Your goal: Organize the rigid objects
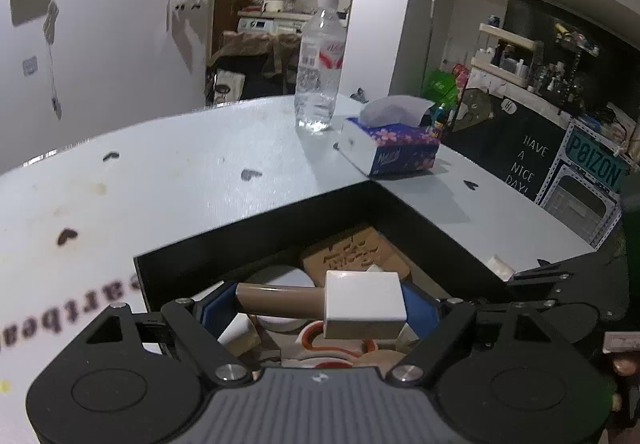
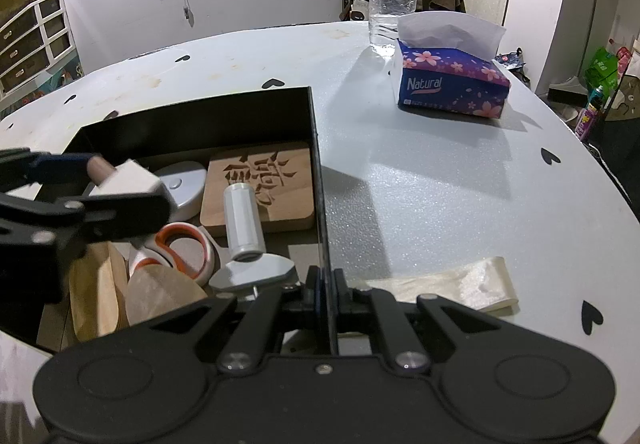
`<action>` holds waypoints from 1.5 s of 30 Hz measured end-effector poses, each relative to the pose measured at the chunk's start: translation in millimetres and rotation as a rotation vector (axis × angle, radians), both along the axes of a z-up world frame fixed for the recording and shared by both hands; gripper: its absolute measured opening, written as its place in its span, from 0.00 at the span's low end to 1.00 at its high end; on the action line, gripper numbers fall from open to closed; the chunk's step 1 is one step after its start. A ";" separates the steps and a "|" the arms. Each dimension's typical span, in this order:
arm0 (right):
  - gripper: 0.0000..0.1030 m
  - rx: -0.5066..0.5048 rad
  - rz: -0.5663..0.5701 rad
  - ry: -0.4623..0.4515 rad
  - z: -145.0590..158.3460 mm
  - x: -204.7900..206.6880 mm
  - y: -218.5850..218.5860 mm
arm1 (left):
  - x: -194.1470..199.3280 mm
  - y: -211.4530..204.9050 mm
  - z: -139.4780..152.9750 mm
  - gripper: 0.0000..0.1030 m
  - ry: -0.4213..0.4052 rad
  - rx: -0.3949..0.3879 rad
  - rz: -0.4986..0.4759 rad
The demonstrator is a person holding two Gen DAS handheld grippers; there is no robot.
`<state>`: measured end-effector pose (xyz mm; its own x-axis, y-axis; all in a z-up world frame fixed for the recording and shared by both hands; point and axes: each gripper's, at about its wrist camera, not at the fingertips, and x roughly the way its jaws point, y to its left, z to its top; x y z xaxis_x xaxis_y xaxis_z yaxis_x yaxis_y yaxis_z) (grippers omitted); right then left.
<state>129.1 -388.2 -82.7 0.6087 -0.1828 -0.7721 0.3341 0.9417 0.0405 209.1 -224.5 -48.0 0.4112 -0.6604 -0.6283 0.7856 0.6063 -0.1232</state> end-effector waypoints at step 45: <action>0.31 -0.030 -0.003 -0.116 29.5 -14.8 8.4 | -42.8 76.6 26.4 1.00 0.019 -0.090 0.212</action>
<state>114.3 -379.8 -53.2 0.6932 -0.2066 -0.6905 0.3312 0.9422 0.0506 166.2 -148.0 -21.5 0.5353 -0.6143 -0.5797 0.6389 0.7434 -0.1977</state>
